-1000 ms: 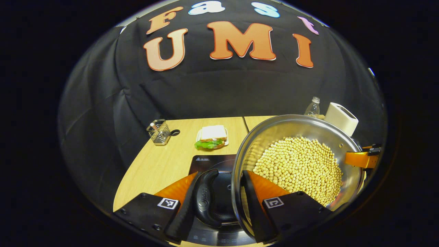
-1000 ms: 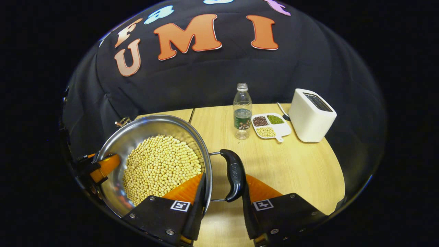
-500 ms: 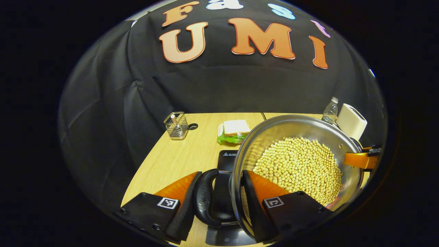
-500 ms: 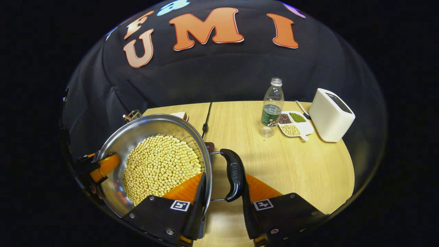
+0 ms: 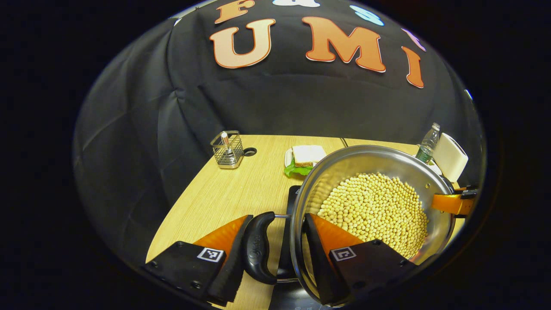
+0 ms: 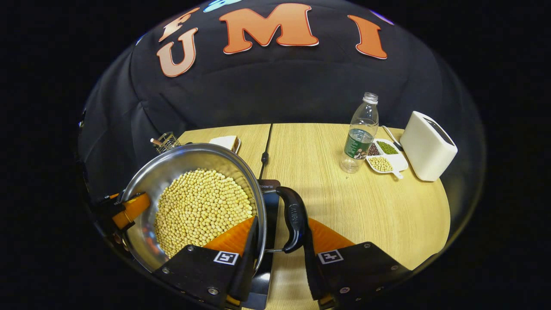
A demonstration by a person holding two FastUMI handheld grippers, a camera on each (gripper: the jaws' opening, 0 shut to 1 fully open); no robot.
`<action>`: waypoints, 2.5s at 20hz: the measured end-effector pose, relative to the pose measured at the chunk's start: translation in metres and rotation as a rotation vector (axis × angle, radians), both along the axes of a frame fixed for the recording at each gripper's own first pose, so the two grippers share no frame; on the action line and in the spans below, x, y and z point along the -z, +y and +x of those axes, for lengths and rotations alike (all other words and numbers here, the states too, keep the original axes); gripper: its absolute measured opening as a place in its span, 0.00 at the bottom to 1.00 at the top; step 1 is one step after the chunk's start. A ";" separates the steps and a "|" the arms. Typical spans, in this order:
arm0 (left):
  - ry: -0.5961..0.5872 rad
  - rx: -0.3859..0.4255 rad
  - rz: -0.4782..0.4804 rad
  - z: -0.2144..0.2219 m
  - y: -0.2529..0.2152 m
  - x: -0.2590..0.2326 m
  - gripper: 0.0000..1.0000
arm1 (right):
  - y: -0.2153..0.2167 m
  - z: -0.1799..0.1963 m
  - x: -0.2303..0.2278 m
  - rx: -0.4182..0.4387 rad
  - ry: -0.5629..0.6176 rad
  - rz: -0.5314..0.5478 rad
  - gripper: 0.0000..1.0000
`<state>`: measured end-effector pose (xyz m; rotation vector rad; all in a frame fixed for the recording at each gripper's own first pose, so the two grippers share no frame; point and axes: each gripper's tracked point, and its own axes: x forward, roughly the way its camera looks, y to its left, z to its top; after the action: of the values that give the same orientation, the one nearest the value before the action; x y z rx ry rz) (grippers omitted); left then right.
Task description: First push the handle of the pot to place it horizontally, then grasp the pot with both hands and set it on the induction cooktop.
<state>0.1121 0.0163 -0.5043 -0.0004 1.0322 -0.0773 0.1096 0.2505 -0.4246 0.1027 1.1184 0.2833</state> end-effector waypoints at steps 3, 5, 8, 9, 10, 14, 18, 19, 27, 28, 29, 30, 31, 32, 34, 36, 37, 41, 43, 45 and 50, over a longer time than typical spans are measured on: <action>0.011 -0.006 0.006 -0.002 0.002 0.009 0.76 | 0.007 -0.003 0.009 -0.002 0.021 0.000 0.53; 0.020 -0.010 0.013 -0.005 0.005 0.014 0.74 | 0.011 -0.003 0.013 -0.001 0.030 0.004 0.53; 0.031 -0.017 0.014 -0.006 0.008 0.022 0.74 | 0.015 -0.003 0.021 -0.002 0.042 0.007 0.53; 0.044 -0.020 0.007 -0.008 0.009 0.025 0.75 | 0.014 -0.003 0.021 -0.001 0.046 0.004 0.53; 0.058 -0.024 0.008 -0.010 0.007 0.030 0.76 | 0.016 -0.003 0.021 0.000 0.050 -0.001 0.48; 0.064 -0.022 0.044 -0.012 0.010 0.034 0.81 | 0.019 -0.008 0.011 -0.014 0.032 -0.015 0.58; -0.018 0.069 0.176 0.001 0.016 0.009 0.80 | -0.002 -0.006 -0.016 0.001 -0.004 -0.002 0.69; -0.043 0.060 0.190 0.005 0.017 0.000 0.89 | -0.007 -0.005 -0.029 -0.001 -0.030 0.001 0.70; -0.204 -0.137 0.147 0.016 0.026 -0.090 0.89 | -0.096 0.011 -0.153 0.117 -0.380 0.000 0.78; -0.233 -0.150 0.134 0.015 0.020 -0.106 0.89 | -0.109 0.013 -0.170 0.135 -0.430 0.001 0.78; -0.265 -0.154 0.124 0.016 0.012 -0.123 0.89 | -0.122 0.014 -0.186 0.152 -0.481 0.002 0.79; -0.307 -0.150 0.112 0.016 0.002 -0.143 0.89 | -0.133 0.014 -0.204 0.166 -0.529 0.001 0.79; -0.353 -0.145 0.100 0.019 -0.007 -0.162 0.89 | -0.148 0.014 -0.221 0.176 -0.572 -0.005 0.79; -0.402 -0.141 0.084 0.020 -0.018 -0.187 0.81 | -0.161 0.014 -0.233 0.183 -0.609 -0.012 0.79; -0.497 -0.135 0.069 0.019 -0.034 -0.228 0.89 | -0.178 0.007 -0.255 0.174 -0.667 -0.008 0.80; -0.603 -0.122 0.065 0.016 -0.045 -0.271 0.91 | -0.201 -0.005 -0.287 0.183 -0.744 0.013 0.80; -0.652 -0.115 0.054 0.010 -0.053 -0.289 0.92 | -0.216 -0.008 -0.301 0.196 -0.774 0.012 0.81; -0.733 -0.063 -0.021 -0.005 -0.077 -0.343 0.98 | -0.253 -0.019 -0.348 0.210 -0.885 -0.026 0.81; -0.775 -0.067 -0.041 -0.010 -0.076 -0.373 1.00 | -0.267 -0.023 -0.373 0.233 -0.959 -0.045 0.81; -0.776 -0.047 -0.094 -0.023 -0.089 -0.389 1.00 | -0.273 -0.030 -0.393 0.245 -1.023 -0.044 0.81; -0.916 -0.064 -0.028 -0.044 -0.075 -0.450 1.00 | -0.271 -0.047 -0.419 0.229 -1.073 -0.019 0.82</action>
<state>0.0683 -0.0587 -0.0547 -0.0218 0.1154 -0.0257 0.0623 -0.0207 -0.0054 0.0463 0.0404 0.0865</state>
